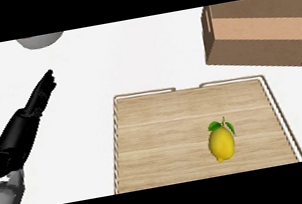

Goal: Pick the lemon from the tray and place it in the cardboard box

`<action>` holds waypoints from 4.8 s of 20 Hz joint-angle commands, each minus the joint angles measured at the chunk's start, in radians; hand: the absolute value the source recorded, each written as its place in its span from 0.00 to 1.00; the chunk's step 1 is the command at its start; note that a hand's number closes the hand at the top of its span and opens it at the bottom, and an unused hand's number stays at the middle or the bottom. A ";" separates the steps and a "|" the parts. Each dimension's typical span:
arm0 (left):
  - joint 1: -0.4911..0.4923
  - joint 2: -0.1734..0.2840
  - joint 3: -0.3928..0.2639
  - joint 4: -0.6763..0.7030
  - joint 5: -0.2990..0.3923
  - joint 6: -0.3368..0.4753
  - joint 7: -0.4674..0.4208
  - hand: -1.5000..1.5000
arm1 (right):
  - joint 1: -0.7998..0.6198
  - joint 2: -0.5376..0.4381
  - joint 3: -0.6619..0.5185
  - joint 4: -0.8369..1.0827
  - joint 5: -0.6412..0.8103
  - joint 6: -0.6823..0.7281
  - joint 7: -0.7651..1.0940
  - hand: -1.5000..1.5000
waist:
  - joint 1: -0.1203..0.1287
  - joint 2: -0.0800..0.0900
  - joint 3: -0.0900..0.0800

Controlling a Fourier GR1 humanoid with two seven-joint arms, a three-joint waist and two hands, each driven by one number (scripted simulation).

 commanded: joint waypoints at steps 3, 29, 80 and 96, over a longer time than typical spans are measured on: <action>-0.065 -0.024 -0.012 0.042 -0.011 -0.027 -0.008 0.50 | -0.155 0.007 0.177 -0.095 -0.043 0.192 0.323 0.00 | 0.054 0.012 0.000; -0.075 -0.085 -0.017 0.078 -0.052 -0.021 -0.011 0.50 | -0.513 0.444 0.588 0.322 0.091 0.298 0.682 0.00 | 0.037 -0.001 0.001; -0.084 -0.122 0.099 0.050 -0.103 -0.125 0.029 0.50 | -0.404 0.622 0.533 0.639 0.485 0.352 -0.071 1.00 | 0.032 0.009 0.008; -0.018 -0.144 0.095 0.006 -0.132 -0.107 0.032 0.50 | -0.397 0.303 0.284 0.395 0.259 0.092 -1.029 1.00 | 0.025 0.003 0.008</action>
